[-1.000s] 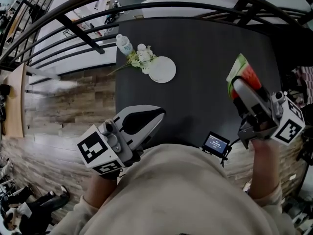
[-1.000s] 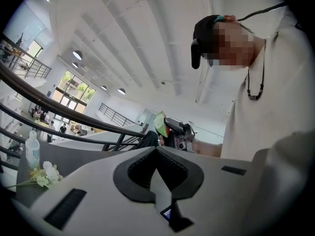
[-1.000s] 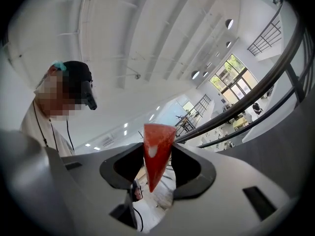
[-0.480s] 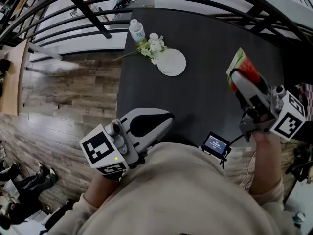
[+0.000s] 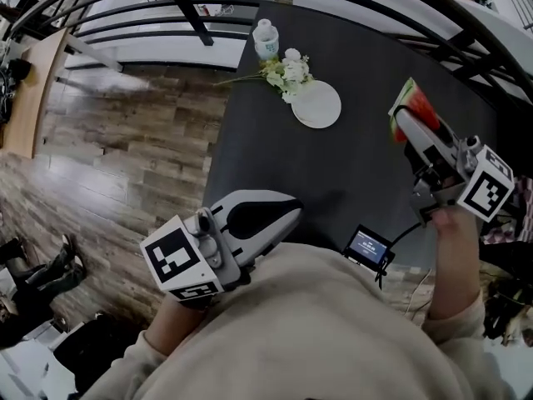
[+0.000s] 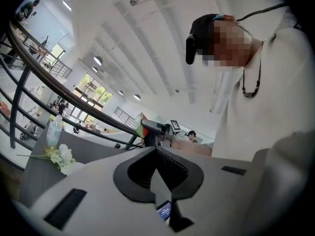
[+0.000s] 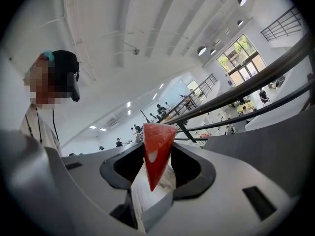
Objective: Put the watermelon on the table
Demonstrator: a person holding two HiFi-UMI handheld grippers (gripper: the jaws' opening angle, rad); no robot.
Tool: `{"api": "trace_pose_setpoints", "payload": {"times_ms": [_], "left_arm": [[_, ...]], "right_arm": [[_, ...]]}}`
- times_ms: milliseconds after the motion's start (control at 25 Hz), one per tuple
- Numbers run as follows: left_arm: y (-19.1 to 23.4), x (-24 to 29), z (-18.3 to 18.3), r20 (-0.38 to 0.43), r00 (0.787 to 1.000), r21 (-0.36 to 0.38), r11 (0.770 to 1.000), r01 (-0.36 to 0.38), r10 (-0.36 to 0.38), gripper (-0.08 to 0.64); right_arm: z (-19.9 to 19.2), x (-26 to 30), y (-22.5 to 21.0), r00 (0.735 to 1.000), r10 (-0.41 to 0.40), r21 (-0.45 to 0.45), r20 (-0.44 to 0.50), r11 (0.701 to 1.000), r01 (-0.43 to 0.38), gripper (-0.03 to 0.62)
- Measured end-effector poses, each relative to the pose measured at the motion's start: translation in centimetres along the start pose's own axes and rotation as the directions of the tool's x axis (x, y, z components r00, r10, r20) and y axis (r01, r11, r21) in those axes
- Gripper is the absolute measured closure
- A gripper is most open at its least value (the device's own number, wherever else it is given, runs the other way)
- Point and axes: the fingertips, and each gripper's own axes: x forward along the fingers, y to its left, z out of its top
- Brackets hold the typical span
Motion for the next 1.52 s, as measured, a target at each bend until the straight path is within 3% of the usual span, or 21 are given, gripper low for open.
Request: {"api": "trace_pose_setpoints", "payload": {"times_ms": [560, 1200, 1520], "left_arm": [[1.5, -3.1, -1.8, 0.016, 0.992, -0.056, 0.991, -0.126, 0.127, 0.557], [2.2, -4.6, -3.2, 0.013, 0.982, -0.118, 0.976, -0.184, 0.187, 0.557], [3.3, -5.7, -3.2, 0.022, 0.976, -0.135, 0.968, -0.210, 0.215, 0.557]], "right_arm": [[-4.7, 4.6, -6.8, 0.994, -0.003, 0.059, -0.108, 0.998, 0.009, 0.407], [-8.8, 8.1, -11.9, 0.978, -0.041, 0.093, -0.207, 0.994, 0.061, 0.407], [-11.6, 10.5, -15.0, 0.955, -0.088, 0.054, -0.283, 0.993, 0.107, 0.407]]}}
